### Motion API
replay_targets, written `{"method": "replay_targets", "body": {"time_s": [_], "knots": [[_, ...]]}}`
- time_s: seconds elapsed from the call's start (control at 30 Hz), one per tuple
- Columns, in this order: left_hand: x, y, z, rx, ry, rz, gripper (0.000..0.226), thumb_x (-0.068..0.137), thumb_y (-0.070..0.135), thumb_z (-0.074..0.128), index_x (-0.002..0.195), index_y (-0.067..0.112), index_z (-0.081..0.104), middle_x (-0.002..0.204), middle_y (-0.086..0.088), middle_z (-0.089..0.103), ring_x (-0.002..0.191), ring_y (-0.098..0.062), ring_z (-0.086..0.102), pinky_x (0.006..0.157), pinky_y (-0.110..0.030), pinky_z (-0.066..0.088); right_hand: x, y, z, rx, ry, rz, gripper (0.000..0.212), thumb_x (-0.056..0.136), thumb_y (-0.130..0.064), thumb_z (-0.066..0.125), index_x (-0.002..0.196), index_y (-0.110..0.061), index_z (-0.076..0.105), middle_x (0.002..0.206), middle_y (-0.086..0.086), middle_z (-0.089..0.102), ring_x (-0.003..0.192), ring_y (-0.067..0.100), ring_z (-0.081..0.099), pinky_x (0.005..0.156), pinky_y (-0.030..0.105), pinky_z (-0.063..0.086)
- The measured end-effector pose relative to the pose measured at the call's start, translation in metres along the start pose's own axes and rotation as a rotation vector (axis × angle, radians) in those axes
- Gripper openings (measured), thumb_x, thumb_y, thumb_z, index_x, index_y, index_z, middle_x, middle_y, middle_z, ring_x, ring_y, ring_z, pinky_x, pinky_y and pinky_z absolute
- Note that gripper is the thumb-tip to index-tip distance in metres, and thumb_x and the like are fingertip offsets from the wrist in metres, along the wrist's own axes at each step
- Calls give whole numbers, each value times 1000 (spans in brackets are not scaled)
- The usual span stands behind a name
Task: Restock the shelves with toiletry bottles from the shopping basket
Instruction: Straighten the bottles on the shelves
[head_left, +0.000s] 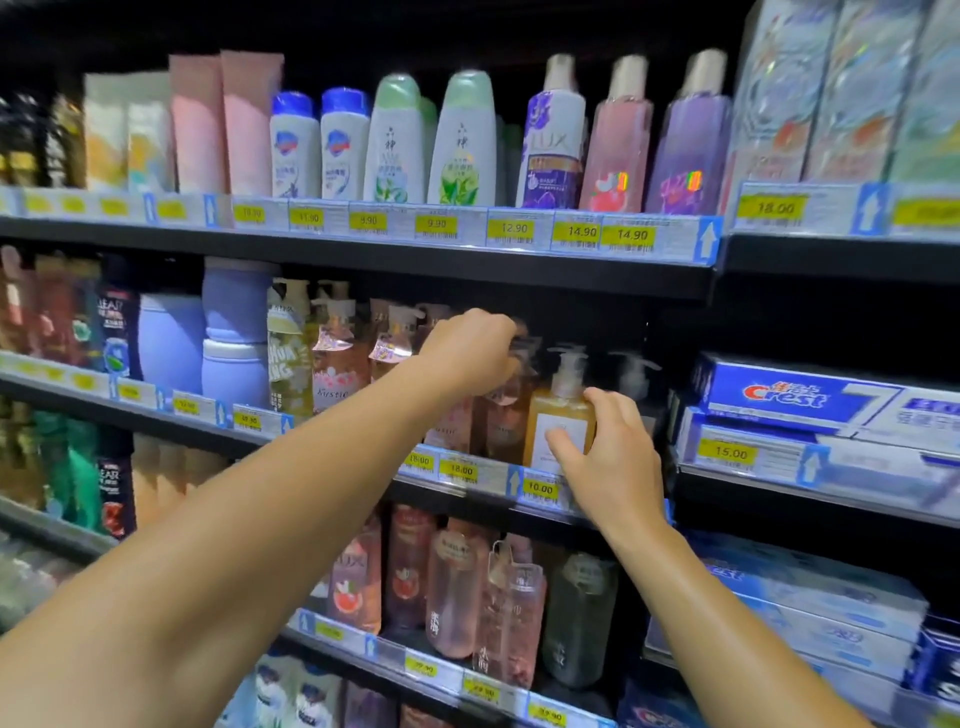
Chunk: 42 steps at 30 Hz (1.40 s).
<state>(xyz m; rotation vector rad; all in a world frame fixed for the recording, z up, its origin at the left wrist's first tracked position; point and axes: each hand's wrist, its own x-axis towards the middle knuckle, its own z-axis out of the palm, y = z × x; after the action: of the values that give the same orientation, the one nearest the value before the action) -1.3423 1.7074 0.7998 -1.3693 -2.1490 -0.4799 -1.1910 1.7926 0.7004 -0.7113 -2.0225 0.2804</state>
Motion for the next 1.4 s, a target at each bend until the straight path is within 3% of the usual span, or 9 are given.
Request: {"method": "replay_targets", "body": {"time_s": [0.03, 0.1, 0.17, 0.33, 0.47, 0.57, 0.7, 1.23, 1.4], "knots": [[2, 0, 0, -8, -25, -26, 15, 92, 31, 59, 99, 18, 63, 86, -4, 64, 65, -17, 54, 55, -28, 39, 1, 0, 0, -2, -8, 6, 58, 91, -43, 60, 141, -20, 42, 141, -6, 41, 116, 21, 52, 79, 31, 37], [6, 0, 1, -26, -65, -72, 26, 92, 30, 58, 71, 21, 47, 75, -2, 58, 58, -14, 48, 47, -27, 31, 2, 1, 1, -4, -15, 12, 56, 90, -43, 61, 139, -20, 44, 138, -5, 44, 115, 22, 52, 79, 32, 38], [8, 1, 3, -37, -95, -90, 30, 91, 28, 57, 68, 19, 42, 69, 0, 49, 58, -16, 47, 48, -28, 31, 4, 2, 2, -8, -20, 24, 54, 90, -43, 61, 136, -20, 46, 135, -5, 46, 113, 23, 53, 77, 32, 35], [11, -2, 4, -81, -84, -118, 10, 92, 23, 60, 93, 13, 60, 69, 1, 49, 61, -17, 51, 50, -28, 35, 8, 3, 3, -37, -25, 41, 52, 91, -42, 60, 136, -21, 46, 135, -5, 47, 112, 24, 54, 77, 32, 35], [9, -7, 1, -169, -90, -90, 24, 91, 20, 61, 115, 16, 66, 76, 3, 55, 64, -13, 54, 49, -25, 36, 9, 3, 4, -79, -33, 45, 55, 90, -44, 61, 138, -21, 44, 138, -5, 45, 115, 27, 53, 77, 34, 36], [6, -8, -1, -232, -102, -58, 37, 92, 16, 59, 128, 24, 61, 97, 0, 63, 78, -16, 60, 62, -28, 50, 11, 2, 4, -109, -36, 47, 57, 90, -45, 62, 138, -20, 44, 138, -3, 46, 116, 27, 53, 80, 36, 39], [5, -9, 0, -260, -112, -38, 38, 94, 17, 59, 130, 25, 61, 121, -2, 65, 101, -22, 63, 87, -39, 56, 10, 2, 6, -110, -17, 45, 55, 89, -45, 62, 135, -19, 47, 134, -3, 48, 111, 29, 55, 76, 34, 36], [0, -18, -5, -256, -100, 26, 32, 93, 29, 61, 125, 28, 66, 122, 1, 67, 108, -24, 61, 92, -44, 53, 13, -7, 13, -180, 9, 60, 36, 90, -41, 63, 110, -15, 50, 114, 3, 50, 92, 30, 56, 66, 34, 36], [-4, -17, -1, -266, -74, 10, 34, 93, 29, 61, 127, 29, 64, 122, 1, 67, 109, -23, 61, 93, -44, 53, 12, -8, 13, -183, 25, 64, 40, 89, -42, 64, 116, -16, 50, 116, 2, 50, 94, 30, 56, 66, 33, 34]]}}
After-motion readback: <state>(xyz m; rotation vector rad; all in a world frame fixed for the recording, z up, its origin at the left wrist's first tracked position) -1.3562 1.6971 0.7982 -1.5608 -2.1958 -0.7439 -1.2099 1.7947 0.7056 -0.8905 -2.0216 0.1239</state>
